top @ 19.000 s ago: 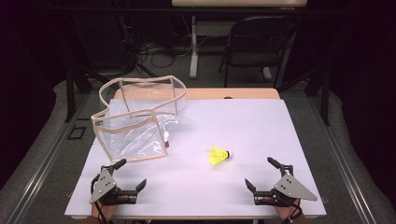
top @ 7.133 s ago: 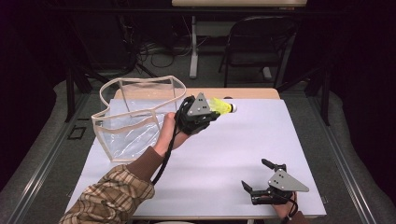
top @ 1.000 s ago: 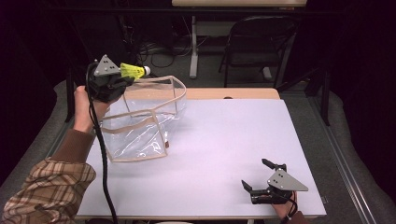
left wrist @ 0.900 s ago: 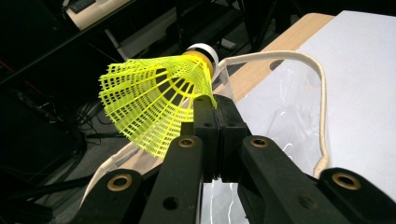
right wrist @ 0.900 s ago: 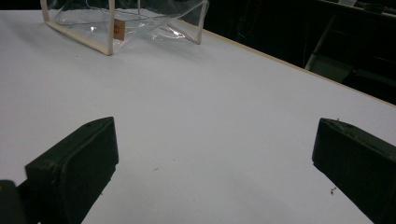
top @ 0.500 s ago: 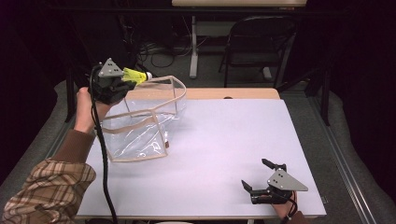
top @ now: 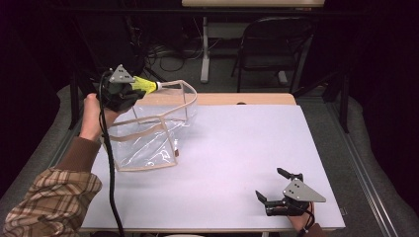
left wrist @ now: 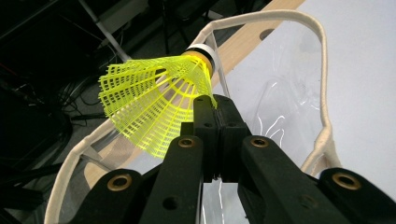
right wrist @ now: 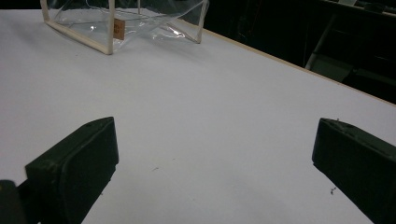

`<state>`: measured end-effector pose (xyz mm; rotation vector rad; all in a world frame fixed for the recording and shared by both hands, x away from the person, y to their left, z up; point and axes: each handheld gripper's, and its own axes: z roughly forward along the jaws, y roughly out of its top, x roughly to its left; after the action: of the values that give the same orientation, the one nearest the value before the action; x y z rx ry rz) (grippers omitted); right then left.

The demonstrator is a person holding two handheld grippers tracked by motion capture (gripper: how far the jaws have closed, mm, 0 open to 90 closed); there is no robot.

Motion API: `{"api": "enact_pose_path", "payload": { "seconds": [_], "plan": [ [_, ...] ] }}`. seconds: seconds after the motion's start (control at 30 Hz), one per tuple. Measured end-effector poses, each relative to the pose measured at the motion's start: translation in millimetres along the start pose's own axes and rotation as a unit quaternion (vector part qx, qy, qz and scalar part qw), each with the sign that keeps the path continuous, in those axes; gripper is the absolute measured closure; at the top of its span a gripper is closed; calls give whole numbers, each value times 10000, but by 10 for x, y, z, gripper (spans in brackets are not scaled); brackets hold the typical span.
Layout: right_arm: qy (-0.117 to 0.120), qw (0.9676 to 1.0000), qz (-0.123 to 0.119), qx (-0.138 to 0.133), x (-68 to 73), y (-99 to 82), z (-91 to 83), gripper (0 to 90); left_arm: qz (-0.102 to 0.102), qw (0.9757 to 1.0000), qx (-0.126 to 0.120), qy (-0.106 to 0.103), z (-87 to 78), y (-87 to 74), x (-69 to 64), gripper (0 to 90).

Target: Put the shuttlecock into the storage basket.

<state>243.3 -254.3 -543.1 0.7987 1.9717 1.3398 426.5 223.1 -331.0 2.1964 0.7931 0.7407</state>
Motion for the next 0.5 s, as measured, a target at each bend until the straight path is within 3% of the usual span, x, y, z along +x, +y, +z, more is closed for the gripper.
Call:
{"api": "enact_pose_path", "payload": {
  "seconds": [0.5],
  "plan": [
    [-1, 10000, -1, -4, 0, 0, 1, 1, 5, 9997, 231, -107, 98, -28, 18, 894]
  ]
}}
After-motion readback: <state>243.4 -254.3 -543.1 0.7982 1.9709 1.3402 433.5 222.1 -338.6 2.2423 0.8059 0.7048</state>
